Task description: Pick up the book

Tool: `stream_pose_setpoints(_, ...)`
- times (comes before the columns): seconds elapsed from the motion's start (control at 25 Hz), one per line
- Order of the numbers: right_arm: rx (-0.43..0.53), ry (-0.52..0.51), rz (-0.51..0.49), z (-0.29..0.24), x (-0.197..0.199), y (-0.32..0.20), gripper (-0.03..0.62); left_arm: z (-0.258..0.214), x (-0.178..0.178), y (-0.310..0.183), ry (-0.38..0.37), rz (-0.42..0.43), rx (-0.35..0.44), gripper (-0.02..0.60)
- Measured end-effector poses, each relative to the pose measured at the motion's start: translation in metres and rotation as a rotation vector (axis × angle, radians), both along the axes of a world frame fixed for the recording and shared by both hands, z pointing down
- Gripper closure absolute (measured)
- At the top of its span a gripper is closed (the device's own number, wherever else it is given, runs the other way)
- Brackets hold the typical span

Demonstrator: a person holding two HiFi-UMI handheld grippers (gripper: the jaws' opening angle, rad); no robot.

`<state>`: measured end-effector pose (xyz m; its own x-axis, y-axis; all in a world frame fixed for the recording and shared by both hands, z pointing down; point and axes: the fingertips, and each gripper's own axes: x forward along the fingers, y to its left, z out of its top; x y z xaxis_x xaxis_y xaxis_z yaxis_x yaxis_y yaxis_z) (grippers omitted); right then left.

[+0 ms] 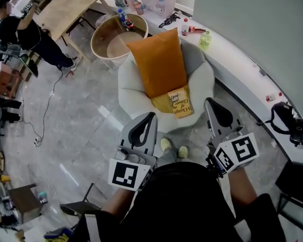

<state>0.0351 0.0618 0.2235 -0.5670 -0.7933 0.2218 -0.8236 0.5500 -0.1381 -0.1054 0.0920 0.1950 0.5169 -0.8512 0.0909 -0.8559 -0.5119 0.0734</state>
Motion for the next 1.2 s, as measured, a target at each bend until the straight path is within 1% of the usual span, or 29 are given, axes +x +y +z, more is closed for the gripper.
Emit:
stream_pose_setpoints(0.08,0.000,0.007,-0.005,0.000,-0.005,-0.004,0.591,0.002,-0.005,-0.005,0.004,-0.006,-0.006,0.569)
stream_pose_setpoints(0.32,0.011,0.015,-0.001,0.001,-0.020,-0.017,0.591,0.010,-0.026,-0.015,-0.024,-0.007,-0.020,0.569)
stream_pose_setpoints(0.52,0.025,0.021,-0.001,0.005,-0.035,-0.025,0.591,0.013,-0.039,-0.025,0.006,0.003,0.009,0.569)
stream_pose_setpoints(0.84,0.027,0.022,0.035,0.005,-0.045,-0.028,0.591,0.017,-0.047,-0.032,0.012,0.033,-0.012,0.569)
stream_pose_setpoints(1.2,0.029,0.047,0.048,0.005,-0.048,-0.028,0.591,0.019,-0.054,-0.036,0.034,0.040,0.001,0.570)
